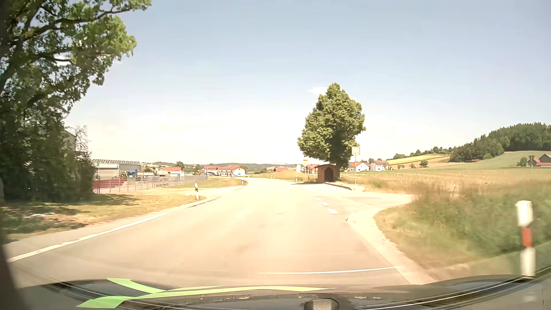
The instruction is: Follow the waypoints while adhering to traffic rules and regulations
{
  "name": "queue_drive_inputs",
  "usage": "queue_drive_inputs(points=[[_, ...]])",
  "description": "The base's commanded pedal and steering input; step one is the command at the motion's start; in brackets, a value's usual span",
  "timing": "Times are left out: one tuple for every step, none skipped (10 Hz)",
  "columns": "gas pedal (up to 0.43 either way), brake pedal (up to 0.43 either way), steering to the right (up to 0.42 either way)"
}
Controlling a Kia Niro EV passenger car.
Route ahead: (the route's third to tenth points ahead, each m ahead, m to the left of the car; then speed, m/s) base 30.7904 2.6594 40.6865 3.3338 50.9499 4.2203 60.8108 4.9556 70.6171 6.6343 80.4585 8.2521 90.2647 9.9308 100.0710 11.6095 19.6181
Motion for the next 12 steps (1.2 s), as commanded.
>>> queue_drive_inputs(points=[[0.13,0.0,-0.004],[0.138,0.0,-0.004],[0.138,0.0,-0.005],[0.15,0.0,-0.005],[0.15,0.0,-0.006],[0.157,0.0,-0.008],[0.169,0.0,-0.012],[0.177,0.0,-0.013],[0.177,0.0,-0.013],[0.177,0.0,-0.013],[0.177,0.0,-0.013],[0.177,0.0,-0.013]])
